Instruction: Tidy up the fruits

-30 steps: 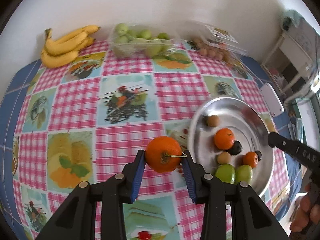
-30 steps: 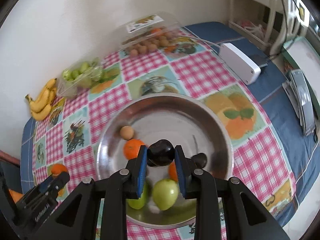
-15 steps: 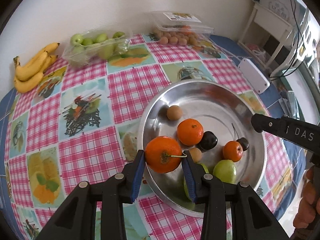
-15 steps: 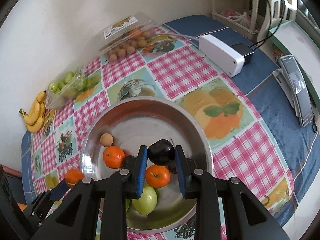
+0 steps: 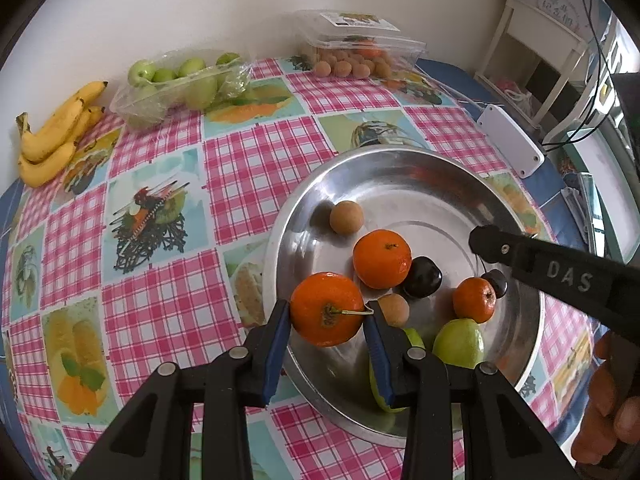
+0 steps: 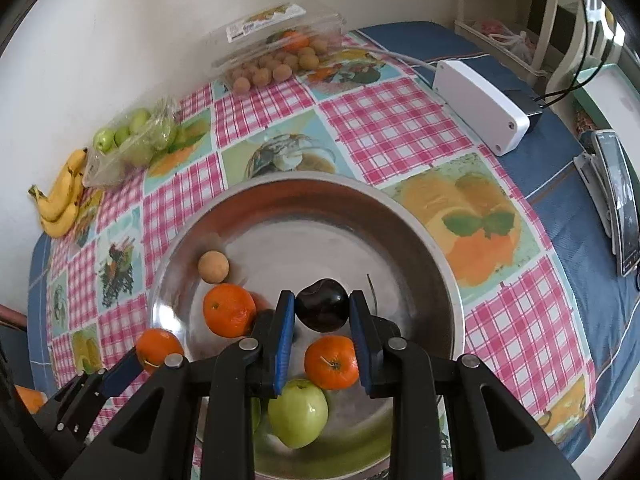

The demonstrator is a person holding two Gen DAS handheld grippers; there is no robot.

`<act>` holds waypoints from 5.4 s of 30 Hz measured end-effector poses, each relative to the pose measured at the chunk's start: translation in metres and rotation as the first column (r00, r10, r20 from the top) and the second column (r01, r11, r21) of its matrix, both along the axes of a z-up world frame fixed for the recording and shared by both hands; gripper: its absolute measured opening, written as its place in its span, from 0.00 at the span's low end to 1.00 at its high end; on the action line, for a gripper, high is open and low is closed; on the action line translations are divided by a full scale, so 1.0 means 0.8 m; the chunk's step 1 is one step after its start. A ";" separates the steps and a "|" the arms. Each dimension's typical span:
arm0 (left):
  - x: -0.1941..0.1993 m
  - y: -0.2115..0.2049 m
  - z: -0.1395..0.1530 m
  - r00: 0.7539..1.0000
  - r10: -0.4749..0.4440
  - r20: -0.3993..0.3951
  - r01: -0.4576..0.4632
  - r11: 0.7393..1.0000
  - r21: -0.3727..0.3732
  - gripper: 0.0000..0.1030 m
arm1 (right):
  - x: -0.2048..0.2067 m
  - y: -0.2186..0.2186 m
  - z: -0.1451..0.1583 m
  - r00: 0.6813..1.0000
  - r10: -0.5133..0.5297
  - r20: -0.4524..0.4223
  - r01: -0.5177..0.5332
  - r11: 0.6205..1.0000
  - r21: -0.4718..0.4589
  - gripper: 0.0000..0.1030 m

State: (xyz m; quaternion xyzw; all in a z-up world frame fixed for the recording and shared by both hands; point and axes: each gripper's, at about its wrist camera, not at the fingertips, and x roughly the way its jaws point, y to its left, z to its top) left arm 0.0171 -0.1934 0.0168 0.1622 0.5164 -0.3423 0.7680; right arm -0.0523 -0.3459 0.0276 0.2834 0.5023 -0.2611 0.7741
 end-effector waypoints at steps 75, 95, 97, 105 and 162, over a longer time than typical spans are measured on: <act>0.079 0.097 0.010 0.911 0.407 0.061 -0.411 0.906 0.098 1.00 | 0.012 0.053 0.008 0.989 0.118 -0.084 -0.125 0.988 -0.086 1.00; 0.054 0.078 0.034 0.922 0.319 0.219 -0.354 0.925 0.141 1.00 | 0.007 0.068 0.022 0.990 0.141 -0.020 -0.142 0.983 -0.115 1.00; 0.051 0.081 0.034 0.912 0.332 0.239 -0.375 0.913 0.162 1.00 | 0.005 0.073 0.023 0.989 0.149 -0.019 -0.150 0.981 -0.120 1.00; 0.046 0.103 0.037 0.894 0.374 0.248 -0.422 0.889 0.180 1.00 | -0.011 0.087 0.017 0.986 0.164 -0.040 -0.168 0.976 -0.135 1.00; -0.036 0.173 0.055 0.901 0.397 0.174 -0.422 0.896 0.137 1.00 | -0.071 0.125 0.019 0.983 0.176 -0.055 -0.183 0.969 -0.166 1.00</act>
